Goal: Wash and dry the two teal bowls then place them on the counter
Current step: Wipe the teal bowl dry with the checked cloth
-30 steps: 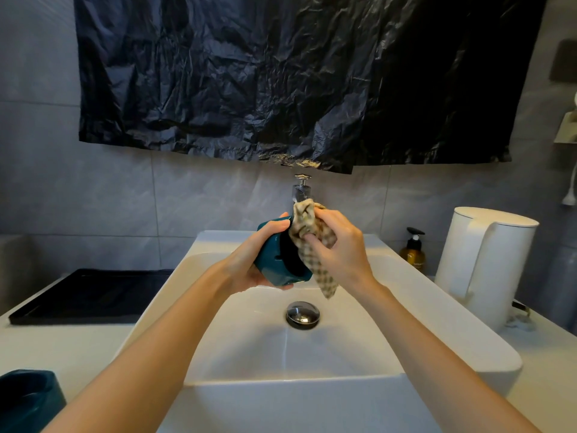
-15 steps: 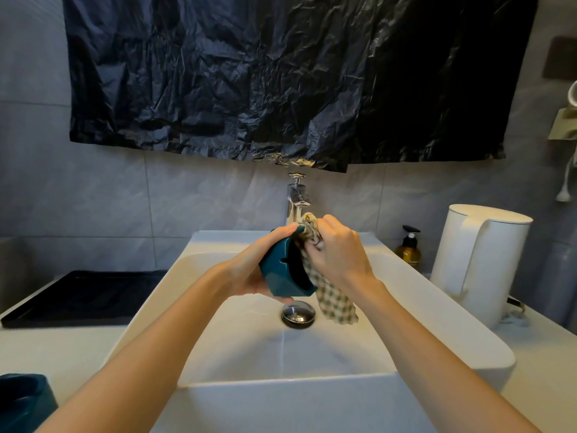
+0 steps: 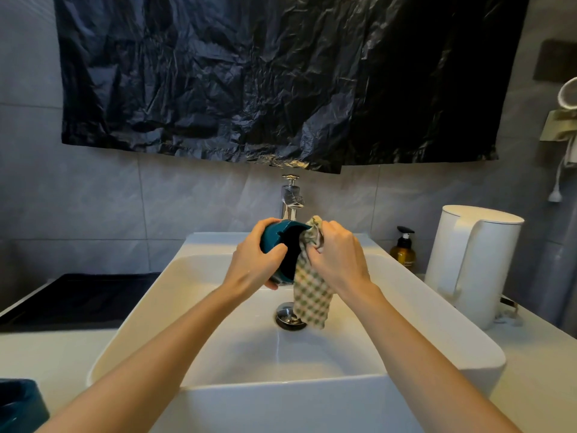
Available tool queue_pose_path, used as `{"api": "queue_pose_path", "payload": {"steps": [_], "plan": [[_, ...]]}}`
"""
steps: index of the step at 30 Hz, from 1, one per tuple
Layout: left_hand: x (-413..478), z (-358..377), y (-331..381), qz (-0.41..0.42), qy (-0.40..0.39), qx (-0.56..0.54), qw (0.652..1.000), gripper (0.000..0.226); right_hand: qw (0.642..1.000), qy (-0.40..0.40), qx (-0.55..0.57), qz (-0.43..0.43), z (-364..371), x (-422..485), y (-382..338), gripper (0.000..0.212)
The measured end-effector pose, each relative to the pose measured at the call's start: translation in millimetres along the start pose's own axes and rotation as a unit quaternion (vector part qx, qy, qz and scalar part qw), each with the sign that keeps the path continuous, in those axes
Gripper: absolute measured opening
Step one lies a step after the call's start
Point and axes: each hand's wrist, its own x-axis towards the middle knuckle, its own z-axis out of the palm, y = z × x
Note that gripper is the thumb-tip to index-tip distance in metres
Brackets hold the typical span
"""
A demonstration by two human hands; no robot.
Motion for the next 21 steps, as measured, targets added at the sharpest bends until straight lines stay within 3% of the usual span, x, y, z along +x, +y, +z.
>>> {"api": "queue_pose_path", "payload": {"steps": [7,16,18,21], "plan": [[-1.3,-6.4,3.2,0.017,-0.011,0.119,0.993,0.039,0.992,0.039,-0.033,-0.118,2.2,-4.0,-3.2,0.017],[-3.8,-2.6,2.1,0.022,0.074,0.103,0.992,0.042,0.990,-0.006,0.108,0.095,12.5,-4.7,-19.3,0.010],[-3.4,-3.0,1.2,0.017,0.097,0.086,0.991,0.041,0.977,-0.057,0.139,0.153,12.6,-4.2,-21.6,0.013],[-3.5,-3.9,-1.1,0.017,0.105,0.103,0.989,0.042,0.928,-0.178,0.209,0.251,13.8,-1.5,-18.4,0.028]]}}
